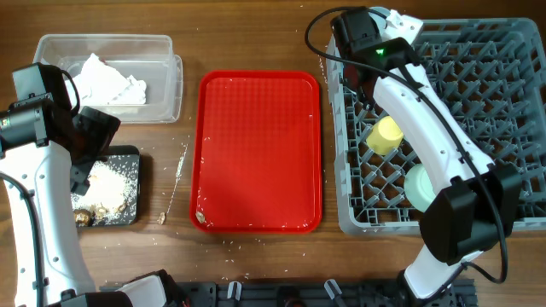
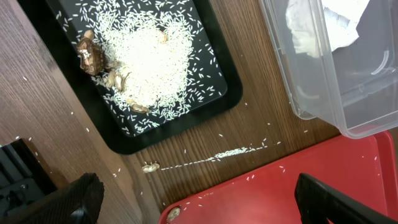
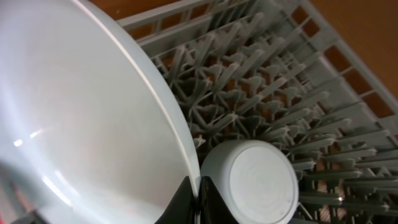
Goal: Sort waste into correct bins and load items into the dishwasher rack
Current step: 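Lift the plate right and stand it upright in the rack's top-left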
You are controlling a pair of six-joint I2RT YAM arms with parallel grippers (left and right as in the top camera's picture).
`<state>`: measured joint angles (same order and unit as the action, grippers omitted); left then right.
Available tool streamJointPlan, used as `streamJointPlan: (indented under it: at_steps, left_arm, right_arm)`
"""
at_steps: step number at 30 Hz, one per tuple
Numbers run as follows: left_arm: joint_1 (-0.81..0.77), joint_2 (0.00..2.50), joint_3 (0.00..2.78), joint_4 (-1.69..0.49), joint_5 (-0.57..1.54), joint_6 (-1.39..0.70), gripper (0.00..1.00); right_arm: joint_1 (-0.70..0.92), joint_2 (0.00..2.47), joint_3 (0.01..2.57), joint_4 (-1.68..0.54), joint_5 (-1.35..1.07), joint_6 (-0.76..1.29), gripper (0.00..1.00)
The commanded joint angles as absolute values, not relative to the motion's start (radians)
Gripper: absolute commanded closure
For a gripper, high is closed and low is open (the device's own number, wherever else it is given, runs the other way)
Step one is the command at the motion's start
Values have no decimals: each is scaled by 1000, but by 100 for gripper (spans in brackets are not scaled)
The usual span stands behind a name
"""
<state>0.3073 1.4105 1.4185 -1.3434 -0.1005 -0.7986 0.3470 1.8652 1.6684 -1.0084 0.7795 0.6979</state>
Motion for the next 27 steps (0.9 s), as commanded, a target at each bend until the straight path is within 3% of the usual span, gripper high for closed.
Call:
streamJointPlan:
  at_steps: [1, 2, 3, 5, 11, 19, 23, 27]
  left_arm:
    - [313, 1409, 1429, -1344, -115, -790, 0]
    - [313, 1409, 1429, -1344, -114, -790, 0]
    - [313, 1409, 1429, -1344, -114, -790, 0]
    - [313, 1409, 1429, -1344, -115, -790, 0]
    - [313, 1409, 1429, -1344, -114, -790, 0]
    - [313, 1409, 1429, -1344, -115, -790, 0]
    - [313, 1409, 1429, -1344, -114, -790, 0]
    - [313, 1409, 1429, -1344, -114, -790, 0]
  right_arm:
    - [350, 1856, 1665, -1004, 661, 670, 89]
    - [350, 1847, 1666, -1003, 633, 653, 84]
    - [350, 1832, 1667, -1004, 609, 653, 65]
    - [350, 1797, 1671, -1004, 566, 650, 44]
    - [350, 1551, 1685, -974, 414, 592, 10]
    - [350, 1270, 1659, -1167, 402, 565, 8]
    - [350, 1127, 1535, -1262, 402, 579, 8]
    - [350, 834, 1322, -1223, 401, 662, 6]
